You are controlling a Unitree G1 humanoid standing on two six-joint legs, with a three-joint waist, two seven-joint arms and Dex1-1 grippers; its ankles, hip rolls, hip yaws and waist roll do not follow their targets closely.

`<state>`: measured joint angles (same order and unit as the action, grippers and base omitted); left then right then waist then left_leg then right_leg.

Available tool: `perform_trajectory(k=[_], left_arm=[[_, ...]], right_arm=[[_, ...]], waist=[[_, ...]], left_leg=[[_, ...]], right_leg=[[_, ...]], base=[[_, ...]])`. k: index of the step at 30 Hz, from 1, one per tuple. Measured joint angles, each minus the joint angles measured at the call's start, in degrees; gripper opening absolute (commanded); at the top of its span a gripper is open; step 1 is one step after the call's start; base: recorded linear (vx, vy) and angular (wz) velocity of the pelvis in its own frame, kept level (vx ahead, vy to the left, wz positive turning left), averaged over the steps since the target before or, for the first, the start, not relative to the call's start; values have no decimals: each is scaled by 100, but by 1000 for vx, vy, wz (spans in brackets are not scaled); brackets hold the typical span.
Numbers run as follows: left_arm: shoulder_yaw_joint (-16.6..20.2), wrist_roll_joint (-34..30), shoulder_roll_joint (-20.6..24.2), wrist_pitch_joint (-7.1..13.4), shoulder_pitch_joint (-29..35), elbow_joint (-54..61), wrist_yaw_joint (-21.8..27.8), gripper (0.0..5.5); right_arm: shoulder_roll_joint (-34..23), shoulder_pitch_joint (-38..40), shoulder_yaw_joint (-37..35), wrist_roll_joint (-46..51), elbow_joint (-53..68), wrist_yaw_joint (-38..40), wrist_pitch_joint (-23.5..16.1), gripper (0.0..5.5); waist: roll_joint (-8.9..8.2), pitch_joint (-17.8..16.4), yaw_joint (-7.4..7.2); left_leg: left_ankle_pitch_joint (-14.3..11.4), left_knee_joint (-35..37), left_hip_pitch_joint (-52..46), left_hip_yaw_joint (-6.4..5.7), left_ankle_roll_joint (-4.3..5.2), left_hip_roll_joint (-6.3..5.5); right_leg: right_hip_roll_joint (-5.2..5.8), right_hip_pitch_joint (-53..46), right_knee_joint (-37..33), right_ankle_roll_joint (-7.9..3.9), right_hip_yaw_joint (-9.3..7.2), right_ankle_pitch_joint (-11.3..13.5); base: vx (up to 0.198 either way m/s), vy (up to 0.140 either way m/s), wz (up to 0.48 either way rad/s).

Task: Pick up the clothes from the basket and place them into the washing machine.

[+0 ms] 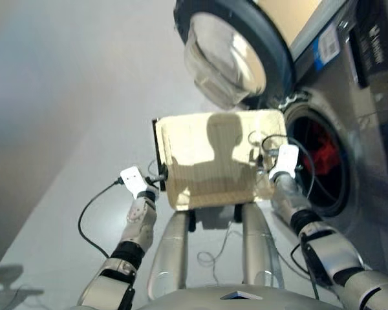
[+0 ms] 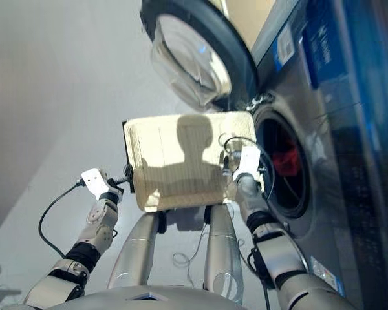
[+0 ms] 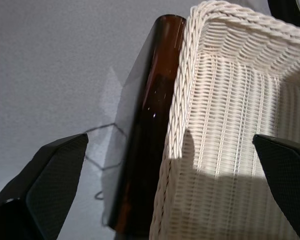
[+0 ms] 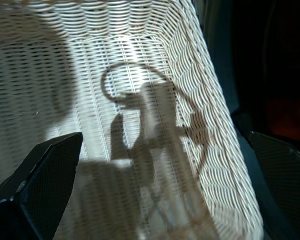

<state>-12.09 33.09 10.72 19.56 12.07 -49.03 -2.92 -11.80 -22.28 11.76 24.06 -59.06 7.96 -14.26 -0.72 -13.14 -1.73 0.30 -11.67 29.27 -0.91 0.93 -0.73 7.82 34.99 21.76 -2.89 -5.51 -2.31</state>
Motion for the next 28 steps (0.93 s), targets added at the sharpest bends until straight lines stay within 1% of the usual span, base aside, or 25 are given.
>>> perform_trajectory(k=[1,4,5,6,7,9,11,13,15,16,18,21,22,26,28], left_arm=[[1,-159,-4,-3,-1,-165,-3,550],[25,-476,11,-49,-104,-750,-6,550],[59,-604,2,-94,-195,-919,3,550],[74,-676,-17,-156,-226,-1015,4,550],[81,-746,-25,-175,-338,-1057,22,550],[132,-885,-49,-249,-434,-1263,75,550],[137,-984,-75,-265,-598,-1445,82,550],[225,-1036,-99,-293,-717,-1595,130,550],[228,-1182,-99,-365,-802,-1738,167,550],[230,-1247,-98,-379,-857,-1768,201,550],[227,-1398,-98,-401,-938,-1769,253,550],[224,-1496,-97,-415,-1104,-1769,266,550],[229,-1524,-98,-420,-1126,-1769,270,550],[223,-1538,-103,-494,-1249,-1819,315,550],[222,-1561,-108,-497,-1275,-1826,332,550]], right_arm=[[14,86,-6,1,-35,-5,6,550],[134,456,-14,-10,-379,-100,18,550],[161,586,-19,-26,-472,-115,20,550],[168,657,-3,-28,-549,-117,47,550],[171,798,-17,-40,-565,-128,52,550],[199,996,-17,-131,-633,-226,143,550],[242,1234,-13,-144,-721,-304,153,550],[278,1394,-6,-227,-780,-379,197,550],[296,1539,-2,-356,-856,-472,275,550],[308,1592,-3,-362,-922,-501,281,550],[314,1709,-3,-476,-1007,-566,322,550],[316,1914,-3,-588,-1053,-617,402,550],[316,1933,-6,-590,-1112,-618,413,550],[311,2084,-24,-692,-1181,-619,516,550],[311,2118,-19,-756,-1180,-637,521,550]], waist=[[-7,5,0],[-99,108,21],[-117,160,14],[-125,189,12],[-135,247,12],[-146,329,12],[-145,549,14],[-156,726,19],[-148,927,20],[-148,1081,19],[-144,1149,20],[-95,1362,17],[-100,1407,15],[-9,1450,13],[20,1443,17]], left_leg=[[18,91,-179,-50,3,8],[34,392,-755,-61,12,62],[34,481,-909,-58,12,79],[61,565,-1065,-62,15,89],[59,605,-1148,-68,14,98],[68,762,-1458,-75,12,136],[68,902,-1719,-71,12,169],[67,1005,-1956,-66,14,201],[66,1123,-2176,-55,15,230],[67,1165,-2204,-49,14,236],[76,1269,-2485,-42,17,256],[87,1459,-2728,-48,11,284],[91,1523,-2774,-52,13,289],[124,1638,-3075,-60,13,302],[123,1639,-3144,-65,14,302]], right_leg=[[-4,-198,-93,-3,-45,-1],[-55,-770,-341,-13,-95,-11],[-67,-926,-445,-35,-93,-23],[-94,-1088,-545,-44,-127,-16],[-102,-1185,-616,-55,-147,-12],[-146,-1536,-851,-35,-184,57],[-186,-1828,-1060,-58,-200,84],[-228,-2105,-1245,-71,-214,112],[-263,-2368,-1455,-76,-223,166],[-270,-2393,-1502,-80,-222,177],[-303,-2719,-1699,-80,-224,236],[-330,-2973,-1876,-81,-227,264],[-331,-3032,-1904,-79,-246,272],[-356,-3377,-2160,-90,-251,342],[-362,-3524,-2324,-93,-264,418]], base=[[127,12,78],[120,15,-21],[180,26,-62],[121,25,-33],[158,29,-12],[96,26,-33],[101,28,-49],[84,23,-35],[70,21,-45],[115,28,-34],[93,24,-31],[19,6,4],[83,26,39],[53,7,7],[0,0,0]])
